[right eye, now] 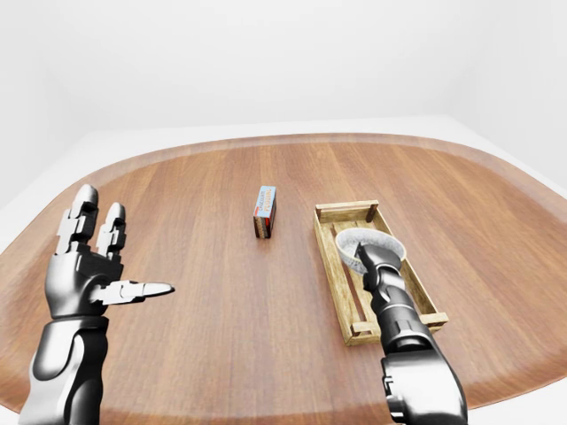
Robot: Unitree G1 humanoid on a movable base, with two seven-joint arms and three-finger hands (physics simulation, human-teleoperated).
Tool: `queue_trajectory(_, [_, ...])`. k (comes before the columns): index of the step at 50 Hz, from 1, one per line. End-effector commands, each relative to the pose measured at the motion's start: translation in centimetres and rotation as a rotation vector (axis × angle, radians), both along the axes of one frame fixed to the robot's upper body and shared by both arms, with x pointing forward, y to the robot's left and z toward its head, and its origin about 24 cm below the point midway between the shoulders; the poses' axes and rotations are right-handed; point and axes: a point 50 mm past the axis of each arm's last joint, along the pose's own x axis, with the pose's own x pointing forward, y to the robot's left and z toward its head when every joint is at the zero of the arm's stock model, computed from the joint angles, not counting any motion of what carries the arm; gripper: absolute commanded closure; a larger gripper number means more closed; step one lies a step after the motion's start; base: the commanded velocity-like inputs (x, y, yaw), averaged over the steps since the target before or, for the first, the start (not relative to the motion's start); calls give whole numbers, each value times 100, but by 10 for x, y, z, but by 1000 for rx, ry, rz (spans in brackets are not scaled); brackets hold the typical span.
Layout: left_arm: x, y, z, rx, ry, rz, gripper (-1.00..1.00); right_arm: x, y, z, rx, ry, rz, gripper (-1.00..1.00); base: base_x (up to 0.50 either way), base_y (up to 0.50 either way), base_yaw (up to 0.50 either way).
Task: Pick up the bowl on the left and put it in the tray.
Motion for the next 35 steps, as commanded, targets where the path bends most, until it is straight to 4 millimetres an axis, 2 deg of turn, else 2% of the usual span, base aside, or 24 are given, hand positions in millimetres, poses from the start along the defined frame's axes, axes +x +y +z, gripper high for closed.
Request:
queue_trajectory(1, [6, -5, -15, -12, 66, -2, -100, -4, -5, -7, -8, 32, -36, 91, 0, 0, 0])
queue_trajectory(2, [7, -5, -16, -13, 71, -3, -100, -4, -5, -8, -11, 38, -33, 24, 0, 0, 0])
queue_trajectory(3, [7, -5, -16, -13, 73, -4, -100, -5, -6, -8, -11, 41, -32, 18, 0, 0, 0])
queue_trajectory(4, [7, -5, -17, -13, 74, -4, -100, -6, -5, -9, -9, 52, -31, -24, 0, 0, 0])
queue_trajectory(5, [7, -5, -17, -13, 73, -4, -100, -6, -6, -9, -8, 45, -35, -100, 0, 0, 0])
queue_trajectory(26, [7, -7, -16, -13, 72, -8, -100, -5, -3, -8, 1, 57, -14, -100, 0, 0, 0])
queue_trajectory(32, [8, -8, -18, -10, 82, -11, -100, 1, 2, 5, 34, 50, 31, -100, 0, 0, 0])
queue_trajectory(34, [8, -8, -18, -10, 79, -10, -100, 3, 8, 14, 28, 49, 84, -100, 0, 0, 0])
queue_trajectory(35, [8, -8, -18, -11, 80, -10, -100, 5, 14, 26, 17, 22, 127, -100, 0, 0, 0])
